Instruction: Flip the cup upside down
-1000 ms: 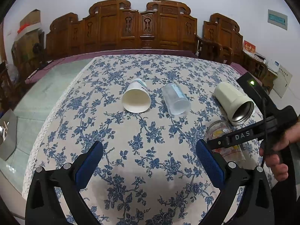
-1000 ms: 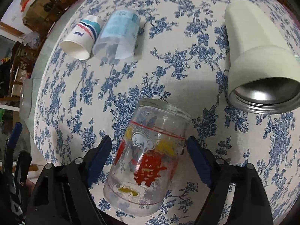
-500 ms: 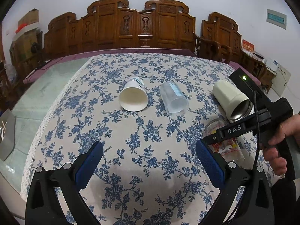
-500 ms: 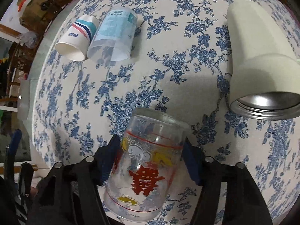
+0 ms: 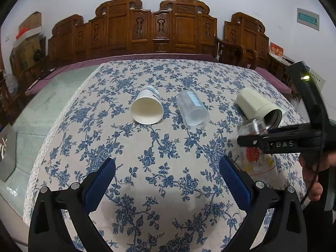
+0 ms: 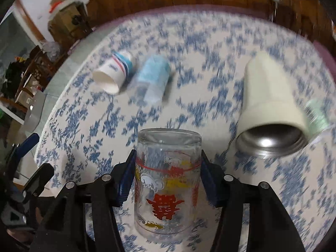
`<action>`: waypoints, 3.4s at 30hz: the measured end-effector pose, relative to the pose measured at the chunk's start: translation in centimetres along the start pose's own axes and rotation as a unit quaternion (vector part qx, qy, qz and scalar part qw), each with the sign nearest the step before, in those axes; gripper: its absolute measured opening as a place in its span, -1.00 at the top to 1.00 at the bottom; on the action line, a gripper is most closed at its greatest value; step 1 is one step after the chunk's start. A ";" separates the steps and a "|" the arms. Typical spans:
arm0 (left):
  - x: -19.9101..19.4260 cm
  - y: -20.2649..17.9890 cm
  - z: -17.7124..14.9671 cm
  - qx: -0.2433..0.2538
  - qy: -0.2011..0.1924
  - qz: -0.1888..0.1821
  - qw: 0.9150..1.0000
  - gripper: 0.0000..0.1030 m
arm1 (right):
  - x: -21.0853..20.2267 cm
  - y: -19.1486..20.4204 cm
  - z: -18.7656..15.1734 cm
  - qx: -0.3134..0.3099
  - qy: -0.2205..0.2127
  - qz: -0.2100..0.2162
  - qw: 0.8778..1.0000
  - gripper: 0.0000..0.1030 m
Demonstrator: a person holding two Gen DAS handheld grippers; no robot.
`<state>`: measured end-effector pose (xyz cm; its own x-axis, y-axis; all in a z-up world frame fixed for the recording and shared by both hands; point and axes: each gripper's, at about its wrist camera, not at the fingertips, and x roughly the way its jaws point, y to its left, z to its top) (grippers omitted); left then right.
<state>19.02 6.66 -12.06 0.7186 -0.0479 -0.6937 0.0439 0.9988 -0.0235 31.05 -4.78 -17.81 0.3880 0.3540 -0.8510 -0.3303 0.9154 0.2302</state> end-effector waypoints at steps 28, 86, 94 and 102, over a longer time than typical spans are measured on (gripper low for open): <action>-0.1 -0.5 -0.1 0.008 -0.003 0.003 1.000 -0.85 | -1.3 2.0 -1.7 -0.076 -0.092 -0.053 0.991 -0.15; -25.0 -9.3 -2.7 0.016 -0.141 0.016 0.990 -0.85 | -31.2 4.9 -19.5 0.004 -0.357 -0.071 0.931 -0.95; -25.2 -9.4 -2.9 0.020 -0.143 0.021 0.989 -0.85 | -31.1 4.9 -19.6 0.003 -0.358 -0.070 0.931 -0.95; -25.2 -9.6 -3.0 0.021 -0.144 0.023 0.989 -0.85 | -31.0 5.0 -19.6 0.002 -0.357 -0.071 0.931 -0.95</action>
<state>-1.62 -1.66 3.51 0.8879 -0.0104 -0.4600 0.0306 0.9989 0.0365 0.54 -14.95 0.50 0.9010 0.2658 -0.3428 -0.2296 0.9627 0.1431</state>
